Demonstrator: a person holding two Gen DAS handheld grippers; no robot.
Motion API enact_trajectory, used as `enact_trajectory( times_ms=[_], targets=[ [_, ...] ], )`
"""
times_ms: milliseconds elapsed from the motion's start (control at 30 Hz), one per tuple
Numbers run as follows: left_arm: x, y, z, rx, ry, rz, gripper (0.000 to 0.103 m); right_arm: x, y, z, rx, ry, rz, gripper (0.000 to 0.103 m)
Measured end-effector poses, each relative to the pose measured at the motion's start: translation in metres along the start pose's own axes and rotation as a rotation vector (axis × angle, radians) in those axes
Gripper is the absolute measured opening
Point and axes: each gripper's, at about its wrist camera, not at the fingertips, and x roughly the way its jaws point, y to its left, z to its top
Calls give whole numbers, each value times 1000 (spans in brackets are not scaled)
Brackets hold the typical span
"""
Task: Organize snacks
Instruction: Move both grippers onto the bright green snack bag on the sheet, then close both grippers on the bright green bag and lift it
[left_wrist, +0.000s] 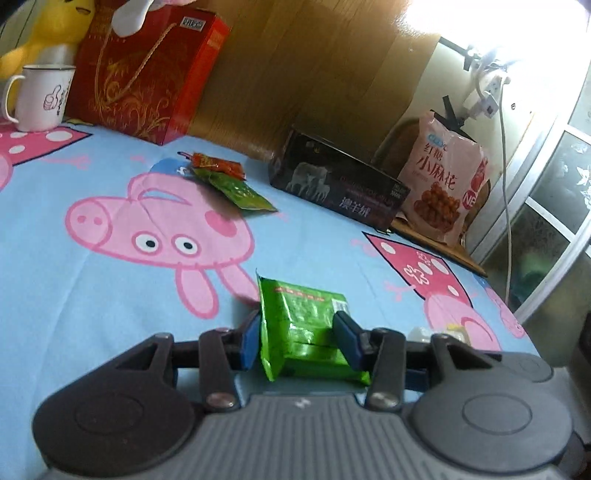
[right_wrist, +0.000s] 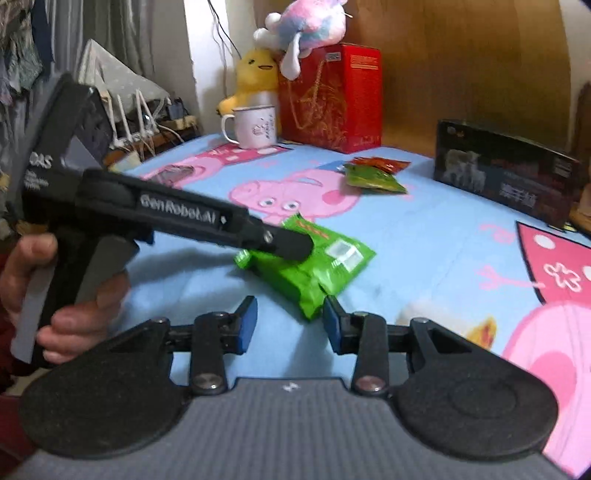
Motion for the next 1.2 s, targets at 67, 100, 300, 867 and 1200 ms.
enact_trajectory(
  times_ms=[67,100,300,867,1200],
  targets=[
    [-1,1,0,-4,-2,-3,42,-4,2,-5,8,-19,-19,44],
    [-1,1,0,-7,-3,-5,42,-7,2,-6,22,-27,-23,44],
    [0,-3,-1,16,-7,8,45,-35,-12,-22,105,-55,-24,46],
    [2,-3,-1,14,-7,-8,51,-3,-66,6,81,-78,-41,62],
    [4,-3,2,8,-1,-36,60,-15,-45,-3,2,-46,146,79]
  ],
)
